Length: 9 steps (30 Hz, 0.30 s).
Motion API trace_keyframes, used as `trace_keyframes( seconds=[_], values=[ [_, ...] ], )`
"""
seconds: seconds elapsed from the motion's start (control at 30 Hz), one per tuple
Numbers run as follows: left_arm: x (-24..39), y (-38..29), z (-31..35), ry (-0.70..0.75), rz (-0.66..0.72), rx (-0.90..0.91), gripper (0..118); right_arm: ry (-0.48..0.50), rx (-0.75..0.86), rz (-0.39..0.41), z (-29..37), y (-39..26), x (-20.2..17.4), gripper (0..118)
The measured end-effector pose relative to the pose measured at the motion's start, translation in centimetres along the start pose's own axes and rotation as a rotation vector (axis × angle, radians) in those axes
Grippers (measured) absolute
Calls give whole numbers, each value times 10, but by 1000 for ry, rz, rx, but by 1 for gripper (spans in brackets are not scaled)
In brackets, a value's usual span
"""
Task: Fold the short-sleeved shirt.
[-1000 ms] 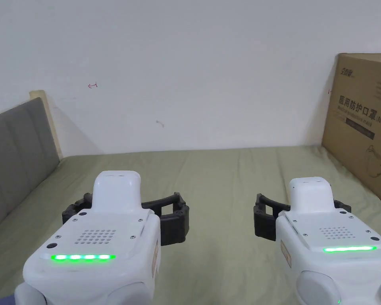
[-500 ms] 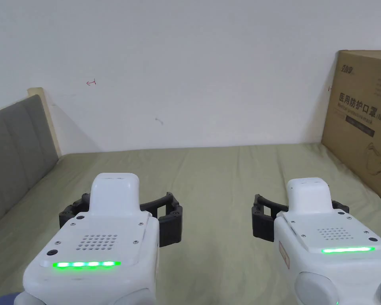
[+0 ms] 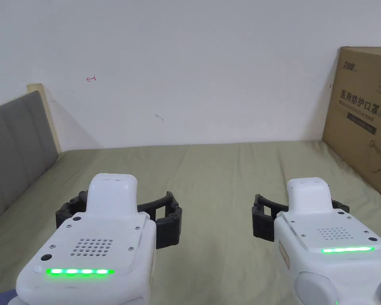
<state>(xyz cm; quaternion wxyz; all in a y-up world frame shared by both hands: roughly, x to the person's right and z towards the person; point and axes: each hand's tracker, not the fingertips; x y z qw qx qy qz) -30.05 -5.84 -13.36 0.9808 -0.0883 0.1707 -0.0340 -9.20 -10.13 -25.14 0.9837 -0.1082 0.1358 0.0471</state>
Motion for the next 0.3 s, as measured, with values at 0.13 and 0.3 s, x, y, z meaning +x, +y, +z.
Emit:
trace_keyframes(
  seconds=[0.13,0.3],
  values=[
    [-2,0,1,-5,6,-3,107,2,-8,-9,-1,-1,0,87],
    [-4,1,0,-6,28,-14,107,1,-13,-1,-2,-3,0,87]
  ],
)
